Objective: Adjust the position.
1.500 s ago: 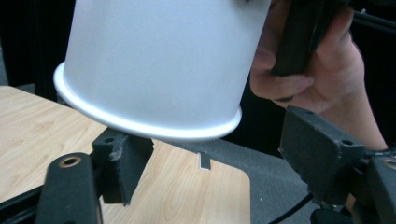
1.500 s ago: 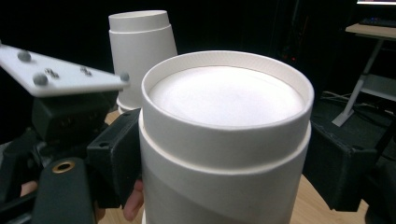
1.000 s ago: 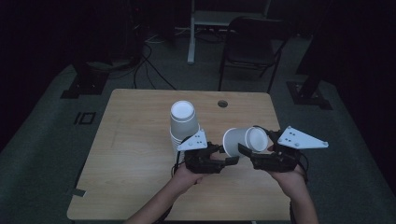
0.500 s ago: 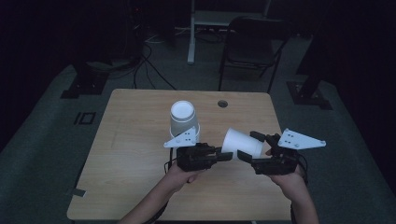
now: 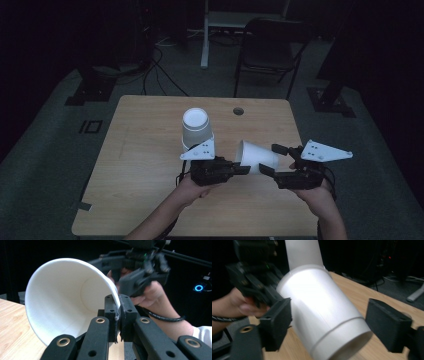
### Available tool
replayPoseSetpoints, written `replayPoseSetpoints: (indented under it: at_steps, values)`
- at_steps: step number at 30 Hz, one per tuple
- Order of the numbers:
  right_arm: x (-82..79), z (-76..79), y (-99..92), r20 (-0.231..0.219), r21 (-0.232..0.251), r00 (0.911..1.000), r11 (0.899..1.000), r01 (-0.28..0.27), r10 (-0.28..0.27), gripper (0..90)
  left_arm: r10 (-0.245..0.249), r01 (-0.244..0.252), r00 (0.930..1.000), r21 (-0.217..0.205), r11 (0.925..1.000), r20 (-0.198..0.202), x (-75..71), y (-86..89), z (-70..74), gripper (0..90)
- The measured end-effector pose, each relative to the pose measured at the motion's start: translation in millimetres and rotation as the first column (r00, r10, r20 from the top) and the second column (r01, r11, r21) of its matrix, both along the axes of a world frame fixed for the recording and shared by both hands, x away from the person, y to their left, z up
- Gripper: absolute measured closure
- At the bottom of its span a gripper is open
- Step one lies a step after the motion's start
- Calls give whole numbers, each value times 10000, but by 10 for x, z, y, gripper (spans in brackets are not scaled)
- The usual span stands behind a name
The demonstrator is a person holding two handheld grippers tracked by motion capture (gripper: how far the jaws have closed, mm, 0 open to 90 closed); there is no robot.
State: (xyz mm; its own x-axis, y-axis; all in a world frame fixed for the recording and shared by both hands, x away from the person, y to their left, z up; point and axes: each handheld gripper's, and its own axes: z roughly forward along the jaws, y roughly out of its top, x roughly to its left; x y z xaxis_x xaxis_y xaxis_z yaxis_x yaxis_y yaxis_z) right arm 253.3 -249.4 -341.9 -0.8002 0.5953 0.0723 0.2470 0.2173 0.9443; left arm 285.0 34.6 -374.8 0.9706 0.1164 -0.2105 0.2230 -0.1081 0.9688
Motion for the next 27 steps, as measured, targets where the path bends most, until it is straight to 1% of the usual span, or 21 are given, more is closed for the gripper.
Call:
replayPoseSetpoints:
  at_steps: [2, 3, 5, 6, 9, 11, 13, 18, 21, 23, 27]
  values:
    - [12, -45, 2, -126, -59, 9999, 10000, -10, 9, 219, 79, -81, 9999, 159, 9998, 114, 0, -15, 11, 866]
    - [15, -62, -3, -152, -47, 9999, 10000, 12, -13, 219, 86, -85, 10000, 117, 9999, -41, 9, -15, 12, 866]
    - [19, -94, -10, -226, -2, 9997, 10000, -9, 9, 218, 111, -112, 9999, 221, 9997, 37, 7, -27, 16, 865]
    - [19, -109, -15, -228, -33, 9997, 10000, -10, 9, 216, 108, -107, 9999, 261, 9996, -48, 10, -32, 19, 865]
    - [18, -168, -18, -411, -129, 9991, 9999, -71, 66, 215, 136, -132, 9999, 344, 9993, -99, 14, -45, 24, 862]
    - [23, -218, -16, -549, -170, 9984, 9997, -151, 141, 213, 151, -145, 9996, 277, 9995, -226, 28, -47, 27, 857]
    - [24, -276, 2, -676, -284, 9974, 9992, -273, 253, 199, 157, -149, 9995, 309, 9994, -261, 36, -52, 35, 854]
    - [39, -366, 36, -842, -363, 9961, 9989, -300, 269, 169, 267, -258, 9995, 573, 9980, -163, 28, -93, 45, 853]
    - [51, -412, 74, -918, -603, 9954, 9977, -322, 266, 152, 305, -295, 9994, 701, 9971, -135, 31, -116, 62, 851]
    - [60, -440, 103, -956, -671, 9951, 9972, -328, 263, 151, 237, -222, 9995, 712, 9972, -196, 42, -129, 75, 849]
    - [79, -492, 175, -956, -964, 9952, 9949, -312, 219, 159, 293, -285, 9995, 823, 9962, -93, 34, -181, 103, 840]
